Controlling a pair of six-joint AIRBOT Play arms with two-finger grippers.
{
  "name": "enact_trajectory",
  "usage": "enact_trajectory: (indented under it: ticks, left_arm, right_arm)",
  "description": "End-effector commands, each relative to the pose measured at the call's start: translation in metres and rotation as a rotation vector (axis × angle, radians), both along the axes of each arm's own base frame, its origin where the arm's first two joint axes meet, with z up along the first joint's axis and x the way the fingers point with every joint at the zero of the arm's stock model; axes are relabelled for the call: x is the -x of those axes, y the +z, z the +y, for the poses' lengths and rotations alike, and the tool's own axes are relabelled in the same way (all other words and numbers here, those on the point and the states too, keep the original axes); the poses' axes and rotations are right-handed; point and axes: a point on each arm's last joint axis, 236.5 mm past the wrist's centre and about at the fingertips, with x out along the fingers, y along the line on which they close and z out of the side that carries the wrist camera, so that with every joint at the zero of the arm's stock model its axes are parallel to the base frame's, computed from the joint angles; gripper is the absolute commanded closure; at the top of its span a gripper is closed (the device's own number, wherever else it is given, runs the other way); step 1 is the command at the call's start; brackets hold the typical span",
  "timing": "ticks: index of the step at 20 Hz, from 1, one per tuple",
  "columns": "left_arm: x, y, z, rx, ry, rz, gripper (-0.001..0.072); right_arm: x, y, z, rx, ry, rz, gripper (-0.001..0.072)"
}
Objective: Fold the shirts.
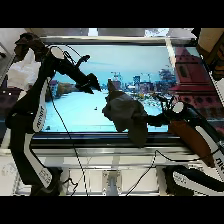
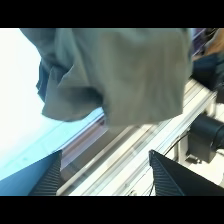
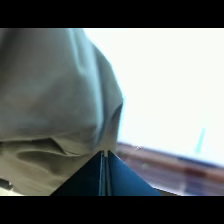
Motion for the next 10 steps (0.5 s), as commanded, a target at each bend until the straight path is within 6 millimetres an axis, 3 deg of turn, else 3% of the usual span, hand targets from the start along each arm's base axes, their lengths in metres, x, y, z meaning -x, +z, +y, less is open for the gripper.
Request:
enact_trajectory:
  ticks: [1,2,3,4,7,10]
  left_arm:
    - [0.01,-0.007,0.0,-0.044,-0.025,0.031,0.0094]
    - [0.013,-0.008,-0.005,-0.046,-0.036,0.034,0.0094]
    - [0.016,-0.01,-0.01,-0.05,-0.049,0.036,0.0094]
    - [0.019,-0.011,-0.015,-0.054,-0.063,0.036,0.0094]
    - [0.025,-0.011,-0.025,-0.054,-0.085,0.033,0.0093]
    - [0.025,-0.011,-0.025,-0.055,-0.086,0.033,0.0094]
  right_arm:
    - [0.005,0.016,-0.012,0.053,0.019,0.023,0.0674]
    - [0.015,0.015,-0.01,0.048,0.029,0.061,0.0558]
    - [0.023,0.013,-0.011,0.051,0.037,0.091,0.0375]
    - [0.029,0.009,-0.013,0.059,0.034,0.113,0.0275]
    - [0.039,0.0,-0.004,0.016,0.0,0.14,0.0273]
    - [0.034,-0.008,0.012,-0.059,-0.065,0.112,0.0274]
